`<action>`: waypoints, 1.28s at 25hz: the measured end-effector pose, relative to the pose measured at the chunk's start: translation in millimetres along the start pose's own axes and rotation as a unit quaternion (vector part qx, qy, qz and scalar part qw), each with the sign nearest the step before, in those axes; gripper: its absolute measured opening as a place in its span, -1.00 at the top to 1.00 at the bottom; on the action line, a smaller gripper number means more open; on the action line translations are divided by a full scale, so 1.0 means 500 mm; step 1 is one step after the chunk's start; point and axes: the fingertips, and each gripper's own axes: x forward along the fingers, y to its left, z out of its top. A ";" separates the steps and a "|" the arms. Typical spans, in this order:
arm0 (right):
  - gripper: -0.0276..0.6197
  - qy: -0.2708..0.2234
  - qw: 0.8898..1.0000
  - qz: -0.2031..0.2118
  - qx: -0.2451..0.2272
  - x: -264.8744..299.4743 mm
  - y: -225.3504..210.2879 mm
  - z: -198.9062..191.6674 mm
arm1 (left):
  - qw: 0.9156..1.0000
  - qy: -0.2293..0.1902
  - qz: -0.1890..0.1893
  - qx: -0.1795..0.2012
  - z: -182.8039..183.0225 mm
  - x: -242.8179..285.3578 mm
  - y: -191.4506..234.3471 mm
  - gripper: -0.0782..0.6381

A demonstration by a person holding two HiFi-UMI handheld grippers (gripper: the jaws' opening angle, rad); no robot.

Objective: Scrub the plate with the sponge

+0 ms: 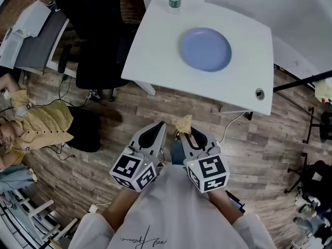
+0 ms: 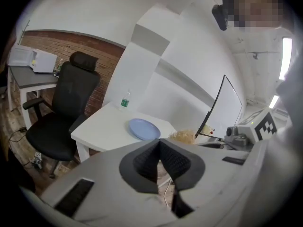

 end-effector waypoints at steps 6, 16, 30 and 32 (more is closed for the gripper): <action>0.78 -0.005 1.000 -0.009 -0.003 0.015 -0.091 0.036 | 1.000 0.012 0.001 0.020 0.026 0.099 0.007 0.80; 0.78 -0.020 0.999 -0.012 0.027 -0.007 -0.186 0.065 | 0.999 -0.016 -0.009 0.031 0.058 0.167 -0.035 0.79; 0.78 -0.048 0.995 -0.048 0.076 0.039 -0.315 0.162 | 0.999 -0.039 -0.012 -0.005 0.131 0.260 0.040 0.80; 0.78 -0.053 0.994 -0.046 0.084 0.056 -0.330 0.184 | 0.998 -0.055 -0.006 -0.020 0.160 0.273 0.067 0.80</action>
